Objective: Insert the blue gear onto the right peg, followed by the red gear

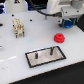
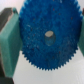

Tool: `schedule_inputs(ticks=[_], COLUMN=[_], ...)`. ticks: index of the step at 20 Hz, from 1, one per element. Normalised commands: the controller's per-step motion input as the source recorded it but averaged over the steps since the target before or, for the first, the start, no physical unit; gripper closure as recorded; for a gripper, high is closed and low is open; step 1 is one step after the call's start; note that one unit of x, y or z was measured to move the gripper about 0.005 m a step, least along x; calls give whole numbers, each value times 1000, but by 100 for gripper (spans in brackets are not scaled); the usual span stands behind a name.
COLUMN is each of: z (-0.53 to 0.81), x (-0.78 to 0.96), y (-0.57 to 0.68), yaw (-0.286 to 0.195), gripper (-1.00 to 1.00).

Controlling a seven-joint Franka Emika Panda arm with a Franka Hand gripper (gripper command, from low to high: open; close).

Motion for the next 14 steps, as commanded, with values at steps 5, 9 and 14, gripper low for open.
schedule_inputs(ticks=[5, 9, 14], z=[579, 562, 453], x=[565, 627, 704], y=[-329, -329, -307], yaw=[0, 0, 0], gripper=[100, 100, 100])
